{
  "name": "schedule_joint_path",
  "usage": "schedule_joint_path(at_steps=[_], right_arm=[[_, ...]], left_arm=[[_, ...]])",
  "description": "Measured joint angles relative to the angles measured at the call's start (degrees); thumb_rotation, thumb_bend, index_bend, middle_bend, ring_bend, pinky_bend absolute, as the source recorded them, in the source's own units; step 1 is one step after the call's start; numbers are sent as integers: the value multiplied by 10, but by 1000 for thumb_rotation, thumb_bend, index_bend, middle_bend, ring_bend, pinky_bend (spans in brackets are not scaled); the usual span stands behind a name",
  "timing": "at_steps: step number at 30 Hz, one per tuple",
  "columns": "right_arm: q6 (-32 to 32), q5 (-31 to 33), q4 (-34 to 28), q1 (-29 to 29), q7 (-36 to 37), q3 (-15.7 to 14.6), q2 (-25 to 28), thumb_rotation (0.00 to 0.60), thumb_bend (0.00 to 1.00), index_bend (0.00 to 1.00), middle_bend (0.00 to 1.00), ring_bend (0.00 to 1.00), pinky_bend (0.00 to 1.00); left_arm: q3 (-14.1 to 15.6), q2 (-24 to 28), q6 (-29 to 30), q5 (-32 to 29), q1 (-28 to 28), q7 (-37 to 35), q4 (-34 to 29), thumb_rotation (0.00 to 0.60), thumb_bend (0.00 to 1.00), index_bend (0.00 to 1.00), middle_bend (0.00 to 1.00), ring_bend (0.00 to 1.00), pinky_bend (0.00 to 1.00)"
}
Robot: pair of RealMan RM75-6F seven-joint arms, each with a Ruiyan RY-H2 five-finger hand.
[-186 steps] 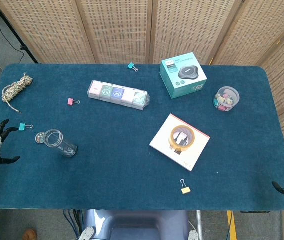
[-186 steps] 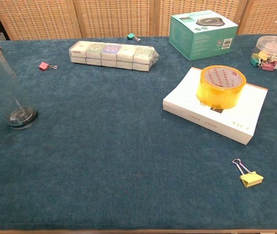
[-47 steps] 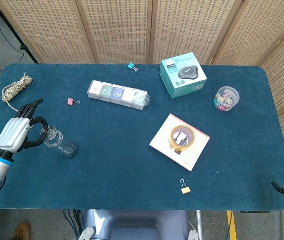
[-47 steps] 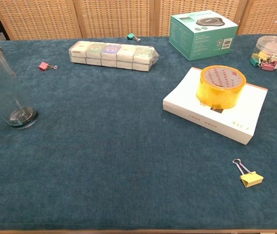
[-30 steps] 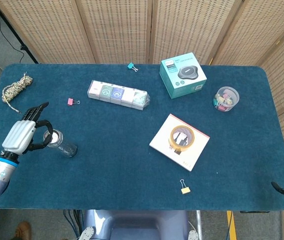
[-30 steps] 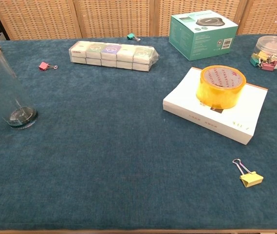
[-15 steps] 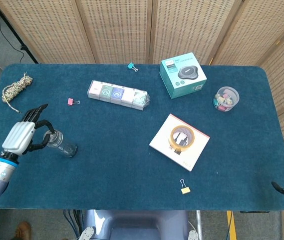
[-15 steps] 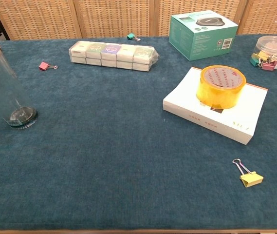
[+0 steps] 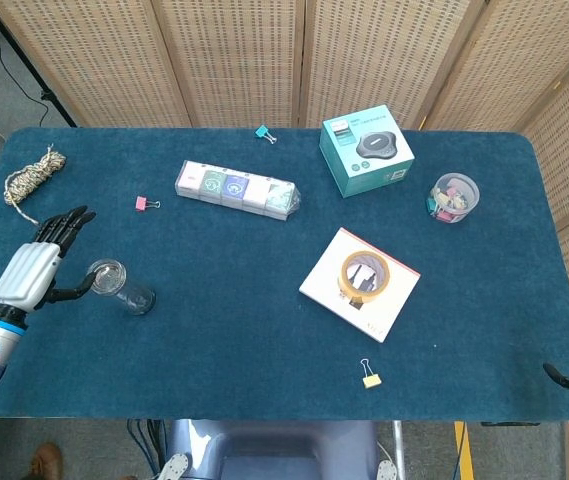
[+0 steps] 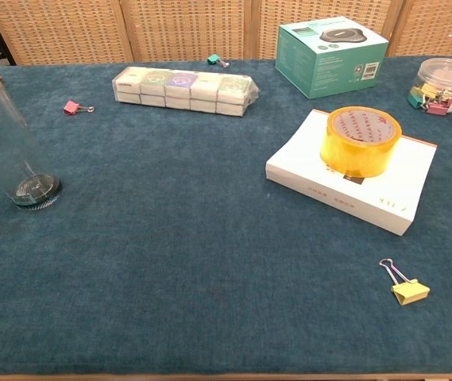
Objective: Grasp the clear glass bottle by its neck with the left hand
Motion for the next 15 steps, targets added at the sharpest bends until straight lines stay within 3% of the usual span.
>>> schedule_joint_path(at_steps=[5, 15], right_arm=[[1, -1, -1, 0, 1, 0, 1, 600, 0, 0, 0, 0, 0], [5, -7, -5, -1, 4, -1, 3, 600, 0, 0, 0, 0, 0]], left_arm=[[9, 10, 23, 8, 19, -1, 1, 600, 58, 0, 0, 0, 0], [54, -21, 163, 31, 126, 32, 31, 600, 32, 0, 0, 0, 0]])
